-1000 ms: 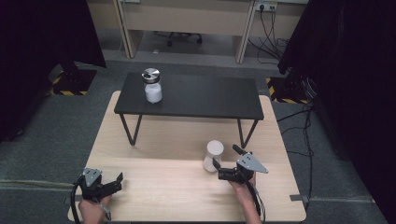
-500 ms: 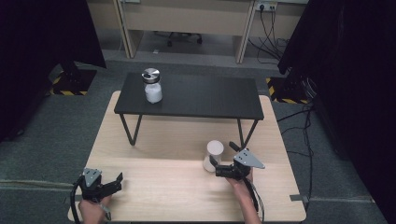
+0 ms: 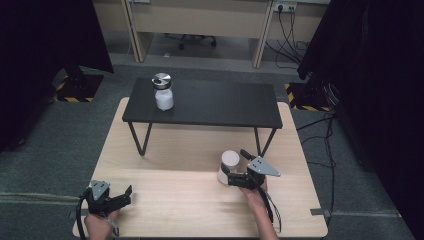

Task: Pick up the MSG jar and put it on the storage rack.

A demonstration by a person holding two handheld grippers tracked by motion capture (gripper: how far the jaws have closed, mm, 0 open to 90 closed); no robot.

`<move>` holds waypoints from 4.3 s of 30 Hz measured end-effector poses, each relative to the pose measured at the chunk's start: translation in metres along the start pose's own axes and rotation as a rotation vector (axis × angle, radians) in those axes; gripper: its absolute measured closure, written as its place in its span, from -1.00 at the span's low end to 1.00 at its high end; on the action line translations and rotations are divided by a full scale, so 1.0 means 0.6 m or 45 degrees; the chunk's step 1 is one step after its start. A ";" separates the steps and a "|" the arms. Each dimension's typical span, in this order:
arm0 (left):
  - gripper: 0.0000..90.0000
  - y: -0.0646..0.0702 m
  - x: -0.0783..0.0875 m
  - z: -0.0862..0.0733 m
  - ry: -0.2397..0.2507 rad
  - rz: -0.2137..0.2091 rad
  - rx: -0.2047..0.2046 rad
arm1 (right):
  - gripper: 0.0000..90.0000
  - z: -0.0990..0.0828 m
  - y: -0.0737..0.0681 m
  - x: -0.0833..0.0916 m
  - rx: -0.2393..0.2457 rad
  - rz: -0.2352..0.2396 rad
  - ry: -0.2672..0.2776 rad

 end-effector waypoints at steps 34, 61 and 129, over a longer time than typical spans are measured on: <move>-1.00 -0.002 -0.001 0.001 -0.010 -0.007 0.004 | -0.26 0.008 0.011 0.006 -0.053 0.080 -0.051; -1.00 -0.003 -0.002 0.002 -0.018 -0.010 0.023 | -0.26 0.097 -0.011 0.089 -0.035 -0.029 -0.012; -1.00 -0.006 -0.003 0.003 -0.024 -0.014 0.039 | -0.26 0.354 -0.024 0.061 -0.056 -0.196 0.116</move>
Point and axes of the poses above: each handheld gripper's, and its own axes: x roughly backward along the jaws, z roughly out of its top, y roughly to its right, the point moved 3 cm from there along -x, roughly forward along the jaws, and after that the axes turned 13 degrees about -x, right-handed, at the moved point
